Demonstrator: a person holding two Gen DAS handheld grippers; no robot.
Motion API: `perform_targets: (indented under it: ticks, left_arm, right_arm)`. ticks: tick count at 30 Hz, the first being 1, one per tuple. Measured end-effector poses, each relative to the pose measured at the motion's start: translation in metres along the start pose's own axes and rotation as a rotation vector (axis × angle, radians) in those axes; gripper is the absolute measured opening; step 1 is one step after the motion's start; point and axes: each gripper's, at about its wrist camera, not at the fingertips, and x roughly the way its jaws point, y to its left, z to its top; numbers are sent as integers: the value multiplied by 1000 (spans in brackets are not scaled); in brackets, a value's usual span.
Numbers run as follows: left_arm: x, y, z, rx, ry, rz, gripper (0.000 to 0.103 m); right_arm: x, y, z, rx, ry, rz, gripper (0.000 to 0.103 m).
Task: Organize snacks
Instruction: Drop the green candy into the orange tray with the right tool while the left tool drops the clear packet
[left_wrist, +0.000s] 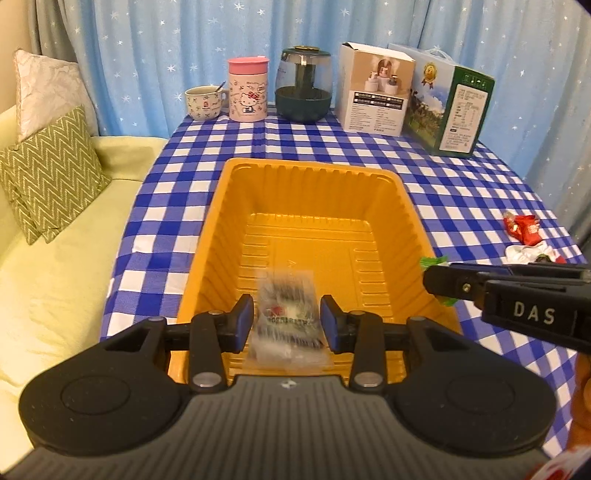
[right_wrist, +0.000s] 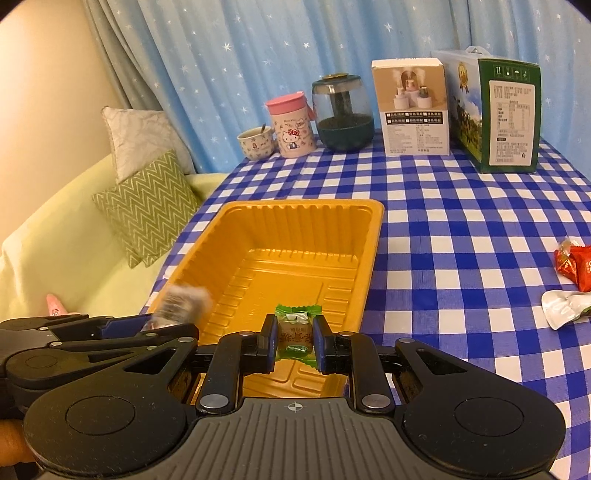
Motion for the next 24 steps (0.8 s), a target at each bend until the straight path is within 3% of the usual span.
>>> perform_targets:
  ticks: [10,17,18,21,24]
  left_arm:
    - [-20,14,-3,-44,-31,20,37]
    - [-32,19,-5,-70,-49,31,46]
    - [-34,20,-6,-73,-50,32,47]
    - [-39,19,-9,-79,-52,36,47]
    - [-45,17,-10,-91,-56,35,49]
  right_arm:
    - [3,2,-2,3,14,14,20]
    - [4,6,-1,11,14,48,21]
    - [4,6,-1,21,15,55,23]
    - [-1,0,1,47,-3,57,64]
    - [-13,-8,1,72,-22,35,65]
